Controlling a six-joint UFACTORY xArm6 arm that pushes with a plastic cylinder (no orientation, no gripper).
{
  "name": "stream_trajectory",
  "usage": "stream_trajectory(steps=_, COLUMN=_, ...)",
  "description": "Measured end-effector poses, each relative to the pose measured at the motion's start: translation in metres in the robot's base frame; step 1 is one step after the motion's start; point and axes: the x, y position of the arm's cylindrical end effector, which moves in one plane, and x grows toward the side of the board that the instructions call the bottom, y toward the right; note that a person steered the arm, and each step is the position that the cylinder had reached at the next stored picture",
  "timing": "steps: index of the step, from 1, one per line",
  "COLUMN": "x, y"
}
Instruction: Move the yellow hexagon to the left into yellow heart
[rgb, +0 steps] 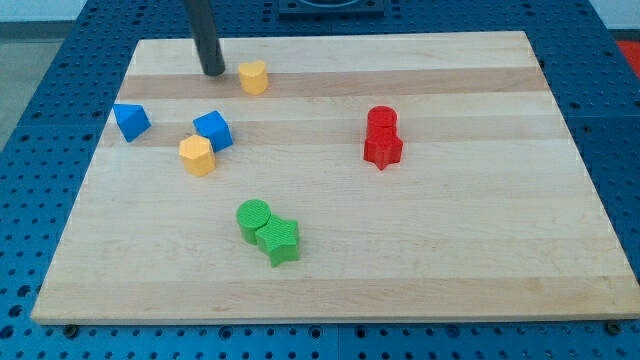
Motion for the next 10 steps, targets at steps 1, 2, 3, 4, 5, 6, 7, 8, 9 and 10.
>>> stream_trajectory(steps=1, x=0.014, y=0.006)
stream_trajectory(steps=2, x=0.014, y=0.046)
stream_trajectory(steps=3, x=0.014, y=0.069)
stream_trajectory(steps=4, x=0.036, y=0.027)
stream_trajectory(steps=5, x=0.082, y=-0.015)
stream_trajectory(steps=6, x=0.119, y=-0.039)
stream_trajectory(steps=7, x=0.155, y=-0.054)
stream_trajectory(steps=8, x=0.189, y=-0.037)
stream_trajectory(steps=9, x=0.195, y=0.014)
stream_trajectory(steps=10, x=0.195, y=0.067)
